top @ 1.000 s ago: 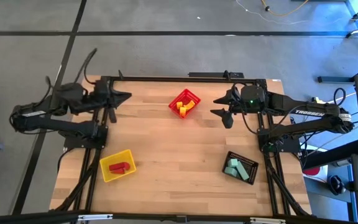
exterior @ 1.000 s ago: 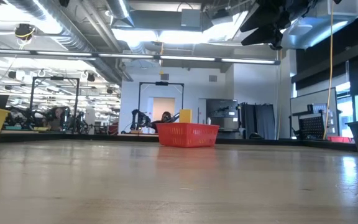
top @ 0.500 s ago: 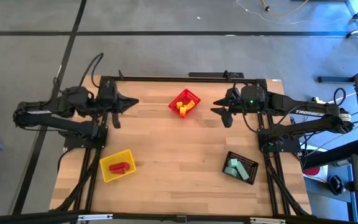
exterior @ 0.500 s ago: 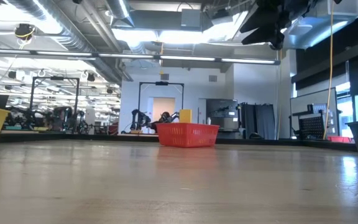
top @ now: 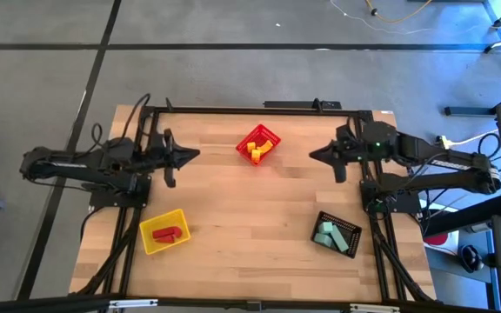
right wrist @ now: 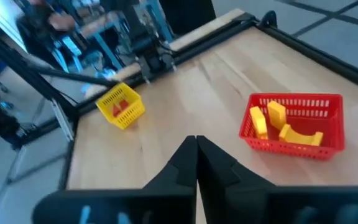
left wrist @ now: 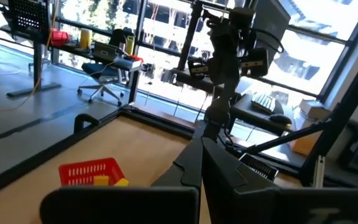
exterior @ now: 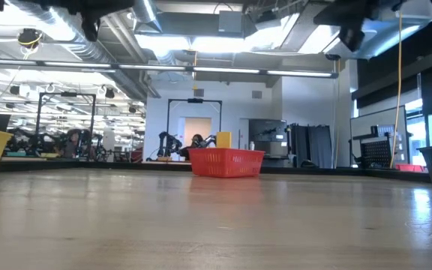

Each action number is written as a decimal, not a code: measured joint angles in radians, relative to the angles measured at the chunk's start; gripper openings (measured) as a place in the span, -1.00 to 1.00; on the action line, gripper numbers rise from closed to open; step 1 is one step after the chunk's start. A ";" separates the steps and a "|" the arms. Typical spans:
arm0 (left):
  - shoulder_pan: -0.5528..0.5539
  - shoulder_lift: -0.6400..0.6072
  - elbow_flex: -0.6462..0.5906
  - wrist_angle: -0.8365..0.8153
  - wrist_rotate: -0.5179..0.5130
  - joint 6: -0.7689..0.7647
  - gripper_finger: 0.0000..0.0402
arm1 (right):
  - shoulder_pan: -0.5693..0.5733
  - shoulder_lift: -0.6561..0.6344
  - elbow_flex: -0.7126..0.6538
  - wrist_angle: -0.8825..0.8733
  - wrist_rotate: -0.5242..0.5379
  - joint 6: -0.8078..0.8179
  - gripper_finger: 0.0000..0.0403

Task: Sort & place blocks by color
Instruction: Return to Home Position

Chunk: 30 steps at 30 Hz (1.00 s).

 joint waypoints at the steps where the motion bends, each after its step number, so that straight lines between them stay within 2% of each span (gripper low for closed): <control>1: 0.000 -0.005 -0.017 0.017 0.000 -0.014 -1.00 | 0.000 -0.020 -0.021 0.024 0.000 0.013 -0.98; 6: -0.014 -0.038 -0.126 0.119 -0.007 -0.073 -1.00 | 0.000 -0.094 -0.134 0.159 -0.001 0.071 -0.99; 12: -0.076 -0.088 -0.238 0.202 -0.079 -0.094 -1.00 | 0.000 -0.124 -0.190 0.200 -0.005 0.089 -0.99; 17: -0.104 -0.167 -0.323 0.198 -0.086 -0.123 -1.00 | 0.000 -0.124 -0.190 0.200 -0.029 0.085 -0.99; 26: -0.105 -0.388 -0.461 0.202 -0.077 -0.151 -1.00 | 0.000 -0.124 -0.190 0.197 -0.055 0.088 -0.99; 30: -0.105 -0.461 -0.473 0.081 -0.079 -0.169 -1.00 | 0.000 -0.124 -0.190 0.194 -0.055 0.126 -0.99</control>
